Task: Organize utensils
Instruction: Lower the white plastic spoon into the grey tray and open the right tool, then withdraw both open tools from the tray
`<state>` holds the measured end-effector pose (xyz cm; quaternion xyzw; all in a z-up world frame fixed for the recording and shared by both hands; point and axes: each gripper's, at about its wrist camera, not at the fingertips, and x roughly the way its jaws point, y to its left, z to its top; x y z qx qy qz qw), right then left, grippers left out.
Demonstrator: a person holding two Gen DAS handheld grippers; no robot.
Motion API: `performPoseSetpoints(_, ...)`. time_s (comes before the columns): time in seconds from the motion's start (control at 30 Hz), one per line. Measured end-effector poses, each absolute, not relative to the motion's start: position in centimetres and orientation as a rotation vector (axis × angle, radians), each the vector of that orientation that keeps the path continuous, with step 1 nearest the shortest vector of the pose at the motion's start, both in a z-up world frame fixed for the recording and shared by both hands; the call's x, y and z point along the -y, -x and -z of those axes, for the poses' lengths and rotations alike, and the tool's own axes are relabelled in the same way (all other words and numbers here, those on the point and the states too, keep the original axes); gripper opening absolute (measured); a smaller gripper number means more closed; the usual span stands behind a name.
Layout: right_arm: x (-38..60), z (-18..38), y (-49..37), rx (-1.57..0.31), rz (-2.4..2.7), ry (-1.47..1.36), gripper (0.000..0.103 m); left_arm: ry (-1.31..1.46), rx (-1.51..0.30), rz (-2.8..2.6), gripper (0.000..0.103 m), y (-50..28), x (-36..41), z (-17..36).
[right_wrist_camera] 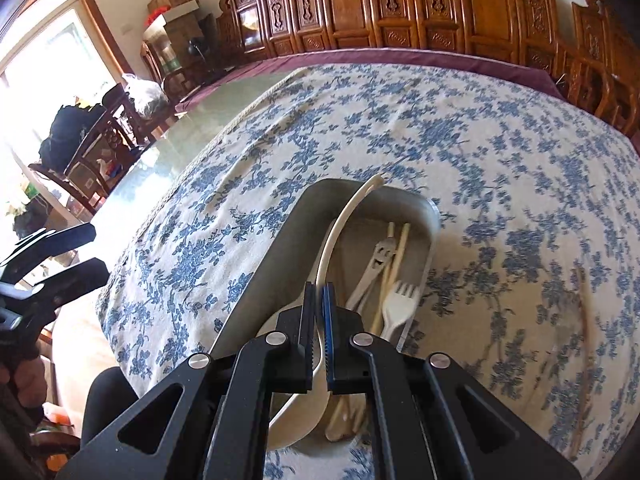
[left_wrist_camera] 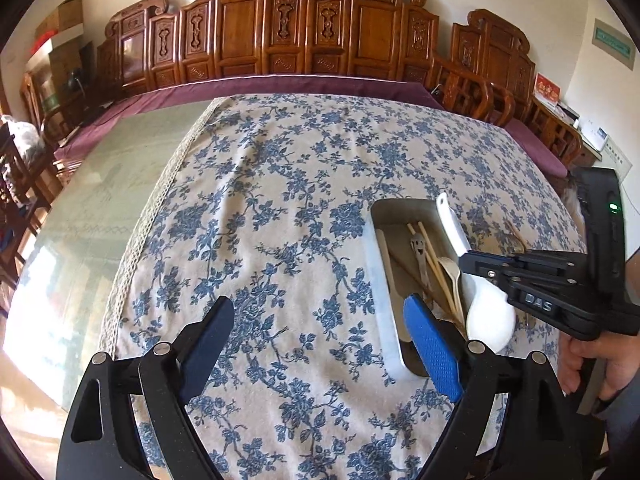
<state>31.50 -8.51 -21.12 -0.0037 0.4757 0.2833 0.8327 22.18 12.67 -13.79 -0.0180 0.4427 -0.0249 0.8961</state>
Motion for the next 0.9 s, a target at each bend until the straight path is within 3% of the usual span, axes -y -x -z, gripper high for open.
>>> performPoseSetpoints(0.53,6.0,24.2,-34.3,-1.092,-0.62,-0.018,0.008,0.041,-0.931,0.035,0.083,-22.1,-13.3,14.3)
performPoseSetpoints(0.9,10.5,21.9,-31.4,-1.016,-0.579,0.011,0.009,0.03,-0.921,0.066,0.083,-21.8,-11.2,13.8)
